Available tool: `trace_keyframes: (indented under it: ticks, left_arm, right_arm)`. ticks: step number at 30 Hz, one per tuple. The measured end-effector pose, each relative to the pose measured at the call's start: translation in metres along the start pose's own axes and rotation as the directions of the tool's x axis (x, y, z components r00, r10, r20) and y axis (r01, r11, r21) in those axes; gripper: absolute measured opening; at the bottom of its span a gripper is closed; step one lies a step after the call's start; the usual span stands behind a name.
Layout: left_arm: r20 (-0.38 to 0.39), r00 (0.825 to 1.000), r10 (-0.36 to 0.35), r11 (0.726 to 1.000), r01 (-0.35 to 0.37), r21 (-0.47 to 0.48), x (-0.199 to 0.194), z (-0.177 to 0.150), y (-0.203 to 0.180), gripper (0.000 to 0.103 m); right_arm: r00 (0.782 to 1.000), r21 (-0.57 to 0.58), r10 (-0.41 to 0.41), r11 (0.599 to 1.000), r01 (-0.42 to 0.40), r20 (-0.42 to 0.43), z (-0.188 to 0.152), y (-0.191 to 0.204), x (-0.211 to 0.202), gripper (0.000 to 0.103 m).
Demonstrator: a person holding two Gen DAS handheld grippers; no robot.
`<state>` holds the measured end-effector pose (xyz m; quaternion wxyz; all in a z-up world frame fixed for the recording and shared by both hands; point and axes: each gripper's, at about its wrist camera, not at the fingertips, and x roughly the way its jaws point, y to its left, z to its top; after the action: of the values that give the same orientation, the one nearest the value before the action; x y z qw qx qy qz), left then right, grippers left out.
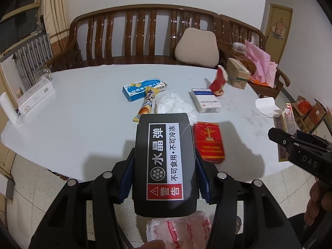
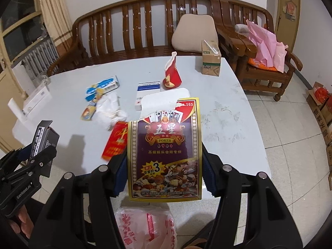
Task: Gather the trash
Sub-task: 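Carry both held boxes down over the white plastic bag on the floor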
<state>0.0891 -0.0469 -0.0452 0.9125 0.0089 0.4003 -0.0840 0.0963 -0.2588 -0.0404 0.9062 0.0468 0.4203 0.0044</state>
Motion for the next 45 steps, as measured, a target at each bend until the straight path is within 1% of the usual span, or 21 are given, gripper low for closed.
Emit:
trace_keyframes:
  ticks: [7, 10, 15, 17, 20, 23, 26, 31, 35, 40, 43, 45]
  left_arm:
    - [0.028, 1.000, 0.011, 1.000, -0.012, 0.012, -0.037, -0.017, -0.008, 0.051]
    - [0.033, 0.999, 0.004, 1.000, -0.005, 0.006, -0.052, -0.025, -0.008, 0.051]
    - [0.037, 0.999, -0.003, 1.000, 0.002, 0.023, -0.074, -0.041, -0.011, 0.051]
    - [0.032, 0.999, -0.006, 1.000, 0.005, 0.028, -0.081, -0.051, -0.011, 0.051]
    - [-0.003, 1.000, -0.020, 0.999, 0.020, 0.025, -0.083, -0.072, -0.009, 0.051]
    - [-0.051, 0.998, -0.041, 0.999, 0.042, 0.022, -0.075, -0.098, -0.009, 0.051]
    - [-0.078, 0.995, -0.054, 0.998, 0.056, 0.026, -0.069, -0.119, -0.009, 0.051]
    - [-0.107, 0.993, -0.051, 0.998, 0.054, 0.033, -0.056, -0.138, -0.011, 0.051]
    - [-0.165, 0.985, -0.042, 0.998, 0.049, 0.036, -0.033, -0.156, -0.012, 0.051]
    - [-0.242, 0.970, -0.037, 0.998, 0.050, 0.046, 0.003, -0.185, -0.019, 0.051]
    - [-0.265, 0.964, -0.018, 0.998, 0.032, 0.051, 0.026, -0.202, -0.021, 0.051]
    - [-0.283, 0.959, -0.013, 0.998, 0.028, 0.050, 0.043, -0.215, -0.021, 0.051]
  right_arm:
    - [0.999, -0.016, 0.017, 1.000, -0.016, 0.044, -0.023, 0.012, -0.047, 0.058]
    - [0.998, -0.024, 0.024, 0.999, -0.023, 0.066, -0.036, 0.018, -0.068, 0.058]
    - [0.995, -0.050, 0.040, 0.998, -0.035, 0.093, -0.059, 0.027, -0.100, 0.058]
    - [0.994, -0.056, 0.045, 0.998, -0.040, 0.100, -0.069, 0.030, -0.110, 0.058]
    - [0.995, -0.061, 0.051, 0.997, -0.045, 0.092, -0.090, 0.034, -0.119, 0.058]
    - [0.996, -0.059, 0.055, 0.997, -0.051, 0.064, -0.109, 0.036, -0.115, 0.058]
    - [0.998, -0.052, 0.054, 0.997, -0.053, 0.034, -0.127, 0.036, -0.107, 0.058]
    - [0.998, -0.047, 0.056, 0.997, -0.057, -0.024, -0.158, 0.043, -0.091, 0.058]
    - [0.996, -0.046, 0.054, 0.997, -0.057, -0.072, -0.178, 0.047, -0.073, 0.058]
    - [0.989, -0.032, 0.050, 0.998, -0.055, -0.142, -0.198, 0.046, -0.038, 0.058]
    - [0.979, -0.011, 0.044, 0.999, -0.047, -0.202, -0.217, 0.041, -0.002, 0.058]
    - [0.973, -0.018, 0.015, 1.000, -0.020, -0.229, -0.228, 0.040, 0.017, 0.058]
